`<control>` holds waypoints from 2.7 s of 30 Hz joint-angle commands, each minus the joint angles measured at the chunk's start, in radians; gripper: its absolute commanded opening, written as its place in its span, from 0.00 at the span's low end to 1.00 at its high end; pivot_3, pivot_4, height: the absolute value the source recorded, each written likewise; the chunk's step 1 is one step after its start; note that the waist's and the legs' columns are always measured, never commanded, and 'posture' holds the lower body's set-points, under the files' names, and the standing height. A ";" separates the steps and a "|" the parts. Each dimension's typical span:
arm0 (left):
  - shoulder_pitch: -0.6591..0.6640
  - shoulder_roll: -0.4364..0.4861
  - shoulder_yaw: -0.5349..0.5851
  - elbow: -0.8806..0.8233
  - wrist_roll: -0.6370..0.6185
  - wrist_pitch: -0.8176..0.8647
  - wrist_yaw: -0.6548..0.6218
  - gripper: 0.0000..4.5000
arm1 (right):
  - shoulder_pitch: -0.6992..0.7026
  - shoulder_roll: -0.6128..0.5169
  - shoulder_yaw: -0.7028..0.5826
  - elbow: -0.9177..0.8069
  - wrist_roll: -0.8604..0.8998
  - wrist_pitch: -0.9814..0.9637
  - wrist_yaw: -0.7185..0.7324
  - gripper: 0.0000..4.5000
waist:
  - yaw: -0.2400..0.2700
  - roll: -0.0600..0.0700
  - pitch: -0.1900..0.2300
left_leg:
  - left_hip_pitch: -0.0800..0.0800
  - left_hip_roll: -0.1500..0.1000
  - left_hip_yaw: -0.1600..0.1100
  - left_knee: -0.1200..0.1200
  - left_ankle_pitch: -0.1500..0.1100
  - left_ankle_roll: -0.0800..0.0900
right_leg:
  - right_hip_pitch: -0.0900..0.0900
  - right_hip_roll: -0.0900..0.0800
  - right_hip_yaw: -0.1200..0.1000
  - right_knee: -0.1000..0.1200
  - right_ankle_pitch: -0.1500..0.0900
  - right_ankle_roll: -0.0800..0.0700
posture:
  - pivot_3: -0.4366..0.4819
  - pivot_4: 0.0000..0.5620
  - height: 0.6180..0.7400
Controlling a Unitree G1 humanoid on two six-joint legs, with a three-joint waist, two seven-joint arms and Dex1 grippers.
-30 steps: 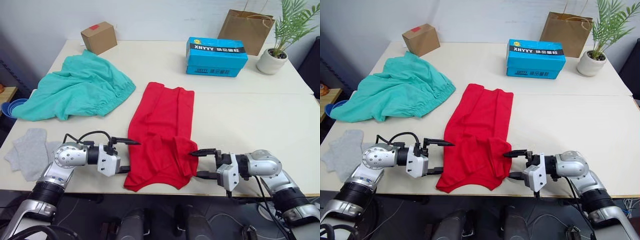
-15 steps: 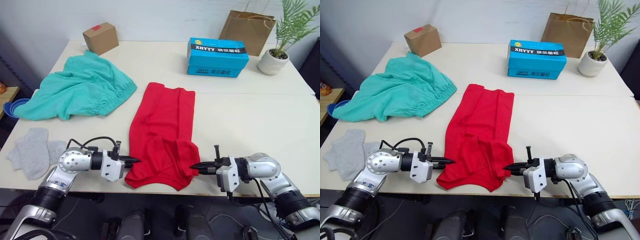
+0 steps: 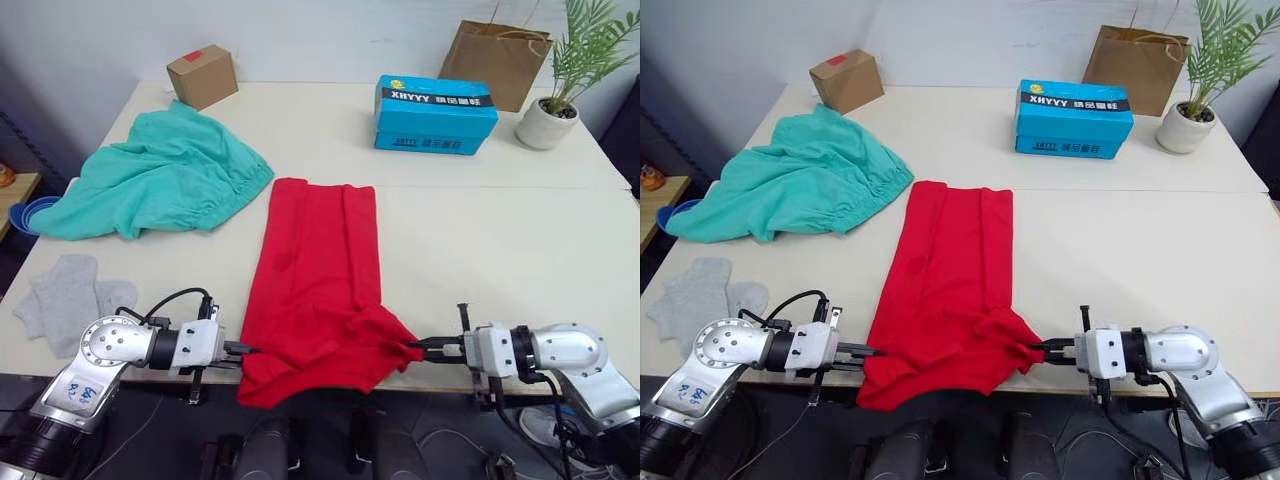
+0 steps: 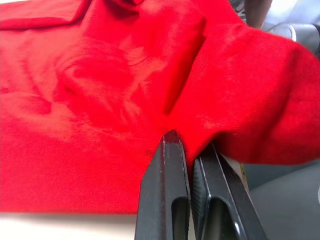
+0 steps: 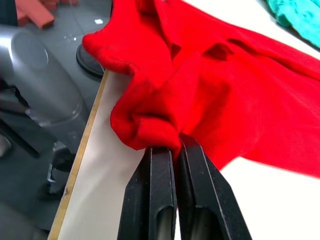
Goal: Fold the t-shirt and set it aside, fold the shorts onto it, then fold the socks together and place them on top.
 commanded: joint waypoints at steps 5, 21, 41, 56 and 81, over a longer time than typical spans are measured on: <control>0.096 0.055 0.151 -0.169 -0.239 0.278 0.001 0.00 | 0.005 -0.026 -0.097 -0.222 0.181 0.314 -0.043 0.00 | -0.001 -0.001 0.001 | -0.001 0.001 0.000 0.000 0.000 0.000 | 0.000 0.001 -0.001 -0.001 -0.001 -0.001 | 0.48 0.27 1.00; -0.490 -0.192 0.273 0.287 -0.432 0.826 0.361 0.00 | -0.781 0.422 -0.062 0.478 0.049 0.663 -0.253 0.00 | -0.014 -0.002 0.001 | -0.004 0.000 0.001 0.000 0.009 0.003 | -0.003 0.004 -0.002 0.006 0.000 -0.001 | 0.48 0.27 1.00; -0.771 -0.400 0.332 0.777 -0.178 0.615 0.522 0.05 | -1.079 0.676 -0.172 1.137 -0.208 0.401 -0.511 0.05 | -0.040 -0.004 0.002 | -0.005 -0.002 0.001 0.000 0.013 0.002 | -0.003 0.004 -0.001 0.008 0.002 0.002 | 0.48 0.27 1.00; -0.578 -0.310 0.319 0.411 0.038 0.447 0.665 0.93 | -0.809 0.541 -0.275 0.691 -0.132 0.506 -0.453 0.99 | -0.034 -0.004 0.002 | -0.005 -0.002 0.000 -0.001 0.013 0.002 | -0.003 0.002 -0.001 0.007 0.002 0.002 | 0.48 0.27 1.00; -0.396 -0.198 0.032 0.426 0.352 -0.040 0.297 0.87 | -0.527 0.518 0.150 0.412 -0.557 0.087 -0.402 0.55 | -0.026 -0.005 0.001 | -0.002 -0.003 0.001 -0.009 0.016 -0.001 | -0.005 0.001 -0.002 0.007 0.002 -0.001 | 0.48 0.27 1.00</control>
